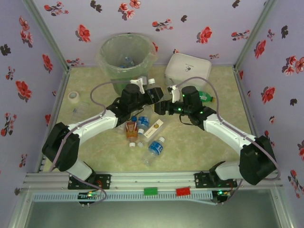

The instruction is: Put the plastic bottles in the bin

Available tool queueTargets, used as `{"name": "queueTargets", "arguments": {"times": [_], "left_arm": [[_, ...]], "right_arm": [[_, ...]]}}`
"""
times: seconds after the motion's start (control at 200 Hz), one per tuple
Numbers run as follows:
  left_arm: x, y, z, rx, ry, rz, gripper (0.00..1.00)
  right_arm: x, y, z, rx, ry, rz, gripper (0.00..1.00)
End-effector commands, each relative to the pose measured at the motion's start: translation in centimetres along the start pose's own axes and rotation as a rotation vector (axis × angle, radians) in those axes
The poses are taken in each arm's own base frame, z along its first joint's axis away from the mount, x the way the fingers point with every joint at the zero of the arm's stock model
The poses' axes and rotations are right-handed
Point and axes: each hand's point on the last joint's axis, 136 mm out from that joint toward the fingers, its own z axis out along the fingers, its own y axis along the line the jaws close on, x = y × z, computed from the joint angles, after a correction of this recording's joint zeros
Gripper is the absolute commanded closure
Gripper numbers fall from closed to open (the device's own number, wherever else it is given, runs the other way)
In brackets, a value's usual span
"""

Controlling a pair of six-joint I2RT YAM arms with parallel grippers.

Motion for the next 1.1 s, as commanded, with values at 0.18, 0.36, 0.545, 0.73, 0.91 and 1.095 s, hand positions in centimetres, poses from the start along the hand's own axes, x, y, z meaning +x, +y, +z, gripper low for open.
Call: {"name": "queueTargets", "arguments": {"times": [0.18, 0.36, 0.545, 0.73, 0.91, 1.095], "left_arm": [[-6.1, 0.1, -2.7, -0.068, -0.127, 0.13, 0.49], [-10.9, -1.9, -4.7, -0.07, -0.202, 0.232, 0.5], [-17.1, -4.3, -6.7, -0.037, -0.321, 0.312, 0.5], [-23.4, -4.8, -7.9, -0.095, -0.398, 0.429, 0.5], [-27.2, -1.8, -7.5, -0.21, -0.424, 0.499, 0.49], [-29.0, 1.7, -5.2, -0.325, -0.383, 0.551, 0.5]], "right_arm": [[-1.9, 0.1, -1.7, 0.021, -0.093, 0.021, 0.0], [-2.4, -3.1, -3.1, 0.185, -0.132, 0.072, 0.0], [-1.8, -8.5, -5.0, 0.437, -0.16, 0.183, 0.0], [-1.1, -11.1, -6.2, 0.487, -0.175, 0.274, 0.0], [0.3, -13.4, -8.1, 0.619, -0.143, 0.319, 0.0], [1.2, -13.9, -8.6, 0.641, -0.132, 0.329, 0.0]]}}
